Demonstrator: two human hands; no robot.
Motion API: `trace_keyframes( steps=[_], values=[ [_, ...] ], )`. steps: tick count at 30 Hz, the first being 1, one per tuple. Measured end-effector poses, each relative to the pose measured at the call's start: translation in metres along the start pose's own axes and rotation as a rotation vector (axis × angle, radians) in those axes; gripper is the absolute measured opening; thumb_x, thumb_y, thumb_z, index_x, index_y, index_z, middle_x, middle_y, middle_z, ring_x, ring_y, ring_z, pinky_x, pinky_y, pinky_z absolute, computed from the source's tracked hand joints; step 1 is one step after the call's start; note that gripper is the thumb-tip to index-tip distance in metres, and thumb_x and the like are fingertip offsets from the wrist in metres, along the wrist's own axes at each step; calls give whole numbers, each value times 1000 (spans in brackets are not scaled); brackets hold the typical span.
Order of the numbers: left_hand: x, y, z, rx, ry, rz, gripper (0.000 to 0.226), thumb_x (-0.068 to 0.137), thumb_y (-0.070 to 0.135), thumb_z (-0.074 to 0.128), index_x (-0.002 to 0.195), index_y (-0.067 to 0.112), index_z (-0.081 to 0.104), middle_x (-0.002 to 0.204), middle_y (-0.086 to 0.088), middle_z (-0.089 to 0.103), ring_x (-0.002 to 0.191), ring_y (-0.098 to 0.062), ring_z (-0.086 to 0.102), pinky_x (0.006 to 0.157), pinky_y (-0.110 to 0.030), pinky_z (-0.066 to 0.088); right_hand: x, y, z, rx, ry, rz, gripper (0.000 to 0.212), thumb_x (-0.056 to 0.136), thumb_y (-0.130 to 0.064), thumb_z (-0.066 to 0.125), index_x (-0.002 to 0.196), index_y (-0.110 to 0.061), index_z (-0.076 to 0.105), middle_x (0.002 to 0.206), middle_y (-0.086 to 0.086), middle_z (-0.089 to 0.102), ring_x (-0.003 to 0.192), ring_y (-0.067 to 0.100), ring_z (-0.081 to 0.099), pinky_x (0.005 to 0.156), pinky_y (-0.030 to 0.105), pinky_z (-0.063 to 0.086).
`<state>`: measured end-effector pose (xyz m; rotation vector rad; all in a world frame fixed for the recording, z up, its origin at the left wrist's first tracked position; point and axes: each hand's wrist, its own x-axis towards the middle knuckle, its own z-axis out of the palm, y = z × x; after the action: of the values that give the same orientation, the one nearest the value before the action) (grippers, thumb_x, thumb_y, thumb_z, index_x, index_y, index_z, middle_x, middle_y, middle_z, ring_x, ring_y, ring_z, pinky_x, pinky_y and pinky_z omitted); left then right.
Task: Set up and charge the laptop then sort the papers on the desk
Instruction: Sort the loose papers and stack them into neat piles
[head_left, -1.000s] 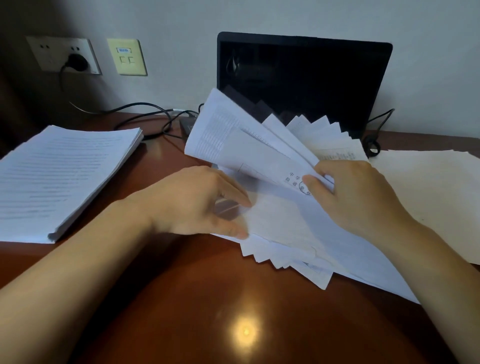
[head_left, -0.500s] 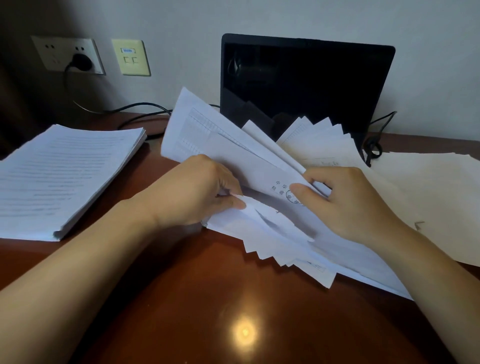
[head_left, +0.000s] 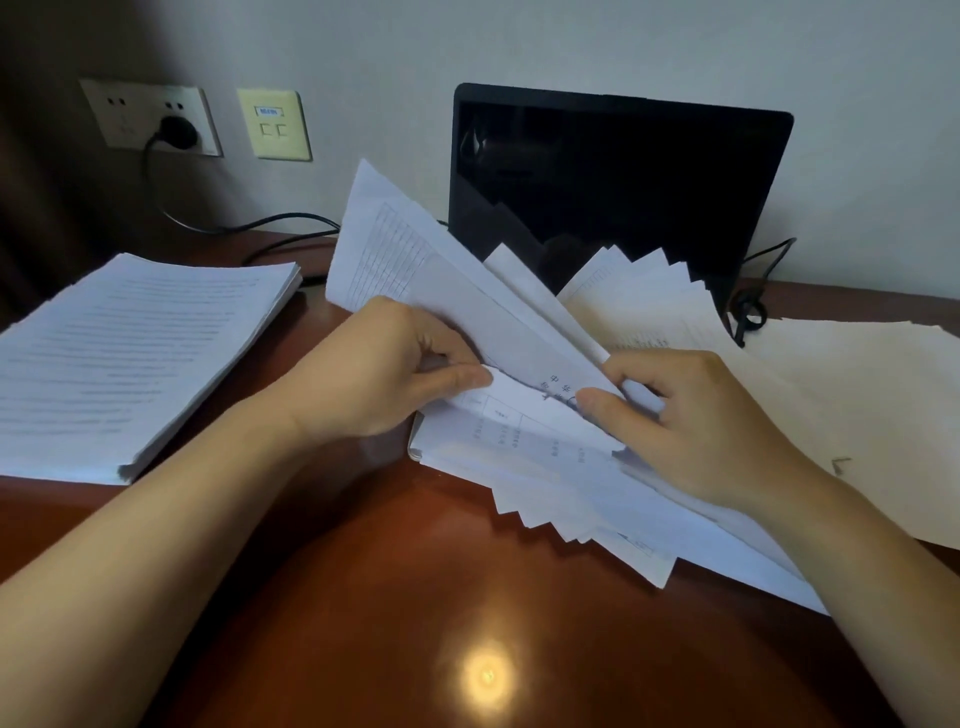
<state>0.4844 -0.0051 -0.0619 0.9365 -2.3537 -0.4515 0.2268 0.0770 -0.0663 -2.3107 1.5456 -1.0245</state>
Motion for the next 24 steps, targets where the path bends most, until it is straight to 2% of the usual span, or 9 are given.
trace_keyframes(
  steps=[2,4,8,10,12,16,18,20,24],
  values=[
    [0,1,2,14,92,42,27,84,42,72,92,19,82,91,11,77,82,-4,70,73,-28,56,-1,-5,2,4,-54,8,30,88,-54,59,71,-30,59,66,-12,58,59,7,58,50,21,46],
    [1,2,4,51,173,88,19,86,36,76,87,18,82,88,12,76,79,-5,70,70,-30,55,-1,-6,3,-33,-116,43,40,78,-71,59,86,-32,65,81,-13,66,70,11,63,59,37,53],
    [1,6,9,75,380,194,19,88,34,79,89,16,77,92,8,72,86,-10,68,72,-37,57,0,3,5,-96,-105,40,26,85,-50,64,88,-25,64,75,-6,64,64,14,60,55,40,52],
    [2,10,11,60,472,215,29,89,37,78,110,18,72,118,3,66,115,-15,61,91,-39,55,0,7,3,-120,-16,43,26,92,-39,61,79,-16,60,63,-1,53,54,15,49,49,34,43],
    [3,11,14,19,516,148,59,89,40,76,140,20,54,146,-2,47,141,-15,41,114,-36,39,1,5,-2,-75,91,43,23,95,-33,60,76,-19,60,60,-3,52,53,15,48,48,33,41],
    [8,4,23,-190,572,-101,94,89,43,73,161,25,17,167,8,19,154,-7,16,126,-40,22,2,-11,-11,120,228,27,8,91,-33,60,90,-28,66,80,-6,68,69,13,65,53,25,50],
    [12,-2,24,-429,531,-125,95,90,40,75,162,29,14,165,11,26,152,-7,24,124,-46,26,2,-19,-16,270,288,32,13,88,-28,62,98,-36,65,91,-20,71,82,2,69,63,12,51],
    [18,-2,20,-647,473,-84,86,91,29,75,159,31,23,157,11,42,144,-8,40,117,-46,37,2,-24,-24,432,356,64,19,87,-22,66,101,-34,67,94,-20,73,88,2,70,71,15,55],
    [32,15,-2,-975,395,-53,69,92,15,66,153,25,36,140,4,63,129,-15,59,100,-28,53,5,-25,-41,677,556,125,27,86,-12,68,111,-25,68,101,-12,75,94,9,72,74,22,57]
  ],
)
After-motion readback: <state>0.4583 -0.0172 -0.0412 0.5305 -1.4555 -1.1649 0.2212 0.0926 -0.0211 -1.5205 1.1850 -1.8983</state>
